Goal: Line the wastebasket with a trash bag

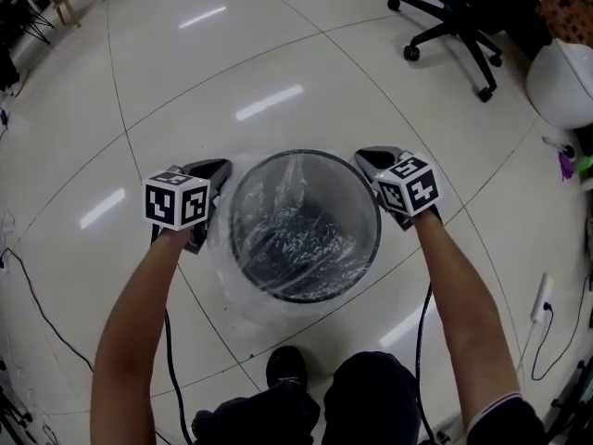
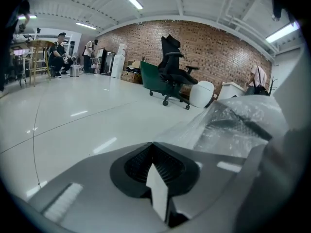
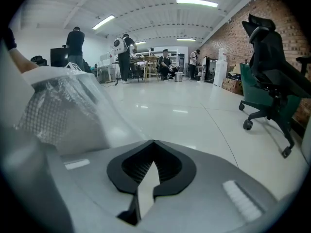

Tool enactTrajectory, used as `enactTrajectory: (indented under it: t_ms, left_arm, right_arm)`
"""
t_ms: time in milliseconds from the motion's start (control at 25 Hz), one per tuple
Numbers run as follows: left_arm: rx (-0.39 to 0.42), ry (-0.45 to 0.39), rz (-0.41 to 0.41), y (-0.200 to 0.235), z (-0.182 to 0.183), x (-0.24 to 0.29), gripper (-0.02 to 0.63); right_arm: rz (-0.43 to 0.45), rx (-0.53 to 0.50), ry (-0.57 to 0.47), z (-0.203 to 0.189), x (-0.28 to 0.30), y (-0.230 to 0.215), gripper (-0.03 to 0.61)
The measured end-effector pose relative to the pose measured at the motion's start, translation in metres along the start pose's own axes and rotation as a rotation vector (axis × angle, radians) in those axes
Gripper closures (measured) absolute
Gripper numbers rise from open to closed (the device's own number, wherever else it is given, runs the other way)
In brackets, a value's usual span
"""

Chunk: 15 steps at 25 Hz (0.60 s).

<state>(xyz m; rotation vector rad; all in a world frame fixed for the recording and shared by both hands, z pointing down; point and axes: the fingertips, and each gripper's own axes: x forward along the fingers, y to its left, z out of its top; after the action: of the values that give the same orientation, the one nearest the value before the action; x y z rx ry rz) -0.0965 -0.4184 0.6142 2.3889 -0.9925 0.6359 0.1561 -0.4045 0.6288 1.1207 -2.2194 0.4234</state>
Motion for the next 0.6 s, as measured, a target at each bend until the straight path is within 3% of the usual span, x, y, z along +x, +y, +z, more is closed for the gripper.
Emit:
enactTrajectory:
  t_ms: [600]
  left_arm:
    - [-0.055, 0.059, -0.049, 0.011, -0.047, 0.034, 0.601]
  right_arm:
    - [0.046, 0.076, 0.068, -0.047, 0.035, 0.000, 0.577]
